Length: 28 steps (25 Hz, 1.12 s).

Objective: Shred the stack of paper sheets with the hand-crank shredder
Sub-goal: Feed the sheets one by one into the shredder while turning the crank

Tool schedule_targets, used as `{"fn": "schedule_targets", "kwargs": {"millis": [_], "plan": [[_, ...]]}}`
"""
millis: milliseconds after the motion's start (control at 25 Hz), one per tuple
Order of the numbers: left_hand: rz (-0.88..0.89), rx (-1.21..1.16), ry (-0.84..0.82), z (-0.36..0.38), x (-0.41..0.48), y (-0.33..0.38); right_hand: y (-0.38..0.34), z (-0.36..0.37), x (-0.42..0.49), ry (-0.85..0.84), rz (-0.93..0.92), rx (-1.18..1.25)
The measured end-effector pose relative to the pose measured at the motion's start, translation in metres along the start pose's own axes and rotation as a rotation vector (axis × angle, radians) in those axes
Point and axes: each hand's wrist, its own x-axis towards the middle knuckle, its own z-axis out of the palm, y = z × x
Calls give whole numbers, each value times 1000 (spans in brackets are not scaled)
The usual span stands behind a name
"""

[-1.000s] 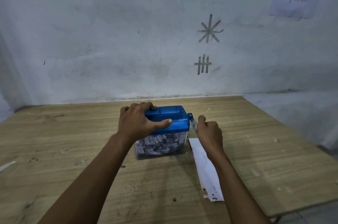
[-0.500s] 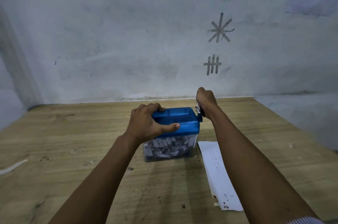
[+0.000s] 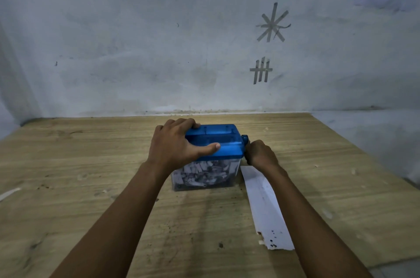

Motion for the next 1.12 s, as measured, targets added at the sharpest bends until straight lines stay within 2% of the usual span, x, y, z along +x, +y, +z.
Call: {"fn": "schedule_targets", "kwargs": {"millis": [120,240,320,680,760,960,1120], "plan": [[1,-34,12,3,0,-1,20,-17,-39,88,135,-74],[-2,-50,20,4,0,-1,42,-27,-81,-77,324,-276],[3,-61,20,4,0,-2,51,-22,-99,-146,324,-314],[36,-116,-34,-3,-2,3,60,-19,-65,-121,269,-158],[34,-118,-56,-5,-2,3,63,-21,-58,-78,254,-103],[35,-137,-69,-9,-5,5,70,-24,-55,167,193,-4],[12,-142,-73,-10,-4,5,77,-26,-55,249,136,15]]}}
